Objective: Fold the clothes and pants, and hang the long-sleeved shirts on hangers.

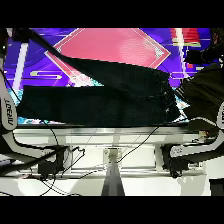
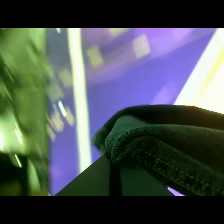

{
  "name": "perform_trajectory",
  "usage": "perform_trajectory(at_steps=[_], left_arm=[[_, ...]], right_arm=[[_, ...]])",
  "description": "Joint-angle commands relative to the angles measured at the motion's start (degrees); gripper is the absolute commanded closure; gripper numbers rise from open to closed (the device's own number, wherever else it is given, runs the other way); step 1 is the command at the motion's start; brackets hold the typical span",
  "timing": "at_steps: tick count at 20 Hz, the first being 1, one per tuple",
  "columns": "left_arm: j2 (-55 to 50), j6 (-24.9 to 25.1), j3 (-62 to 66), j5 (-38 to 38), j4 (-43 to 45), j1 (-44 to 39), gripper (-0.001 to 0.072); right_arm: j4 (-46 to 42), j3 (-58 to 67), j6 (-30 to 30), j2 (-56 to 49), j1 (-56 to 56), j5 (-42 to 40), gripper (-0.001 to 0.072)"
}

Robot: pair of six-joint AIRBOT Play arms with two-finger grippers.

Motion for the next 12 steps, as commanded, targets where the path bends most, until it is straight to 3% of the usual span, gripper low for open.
perform_trajectory(at_steps=[1, 6, 9, 10, 12], left_arm=[[1.16, -0.04, 0.02, 4.04, 1.57, 0.33, 0.0682], [-8.79, -0.85, -1.75, -21.03, 1.55, 6.93, 0.0679], [-15.80, -0.85, -1.75, -27.50, 1.57, 9.68, 0.0677], [-17.46, -0.85, -1.75, -27.61, 1.62, 10.10, 0.0638], [-19.50, -1.05, -1.73, -27.85, 3.37, 10.38, 0.0164]], right_arm=[[1.01, -0.02, 0.04, 0.00, 0.00, 0.57, 0.0482], [1.03, -0.02, 0.09, 0.00, 0.00, 0.70, 0.0482], [1.03, -0.02, 0.11, 0.00, 0.00, 0.76, 0.0482], [1.05, -0.02, 0.26, 0.00, 0.02, 0.74, 0.0482], [2.05, -0.02, 0.31, 0.00, 0.02, 0.76, 0.0482]])
